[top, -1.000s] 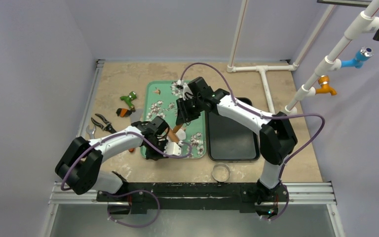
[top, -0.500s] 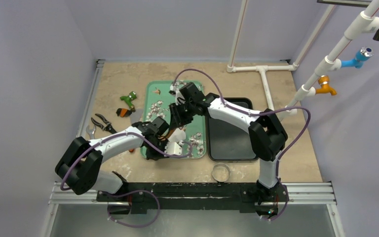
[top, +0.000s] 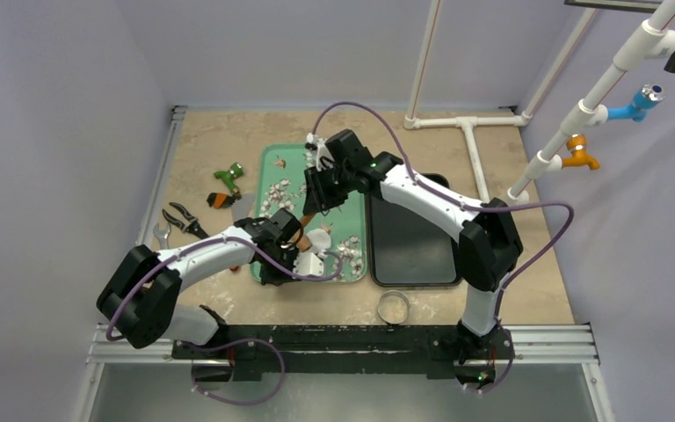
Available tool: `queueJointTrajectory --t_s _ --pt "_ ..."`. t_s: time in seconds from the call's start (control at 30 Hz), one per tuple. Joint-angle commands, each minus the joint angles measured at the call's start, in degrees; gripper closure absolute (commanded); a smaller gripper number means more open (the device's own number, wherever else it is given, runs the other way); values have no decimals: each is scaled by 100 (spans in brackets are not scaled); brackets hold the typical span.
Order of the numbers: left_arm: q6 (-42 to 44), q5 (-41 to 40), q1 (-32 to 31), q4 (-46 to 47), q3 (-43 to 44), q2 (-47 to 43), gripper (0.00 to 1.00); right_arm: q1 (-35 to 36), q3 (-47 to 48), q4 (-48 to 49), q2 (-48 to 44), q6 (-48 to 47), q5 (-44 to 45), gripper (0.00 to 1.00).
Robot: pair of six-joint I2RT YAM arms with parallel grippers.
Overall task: Roll out the dumpling wrappers from the dough
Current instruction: Flatten out the dough on the work surface.
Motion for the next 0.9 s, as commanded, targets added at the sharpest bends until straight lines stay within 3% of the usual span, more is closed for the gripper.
queueJointTrajectory --t_s 0.0,0.23,0.57,0.87 --pt "9 55 -48 646 -180 237 100 -35 548 -286 -224 -238 343 100" --pt "-7 50 -48 657 -181 238 100 -12 373 -847 86 -659 857 100" --pt "-15 47 -48 648 -164 244 100 -510 -37 -1116 116 -954 2266 100" --pt "-24 56 -48 583 -129 302 100 -642 175 -1421 -142 -1054 2181 100"
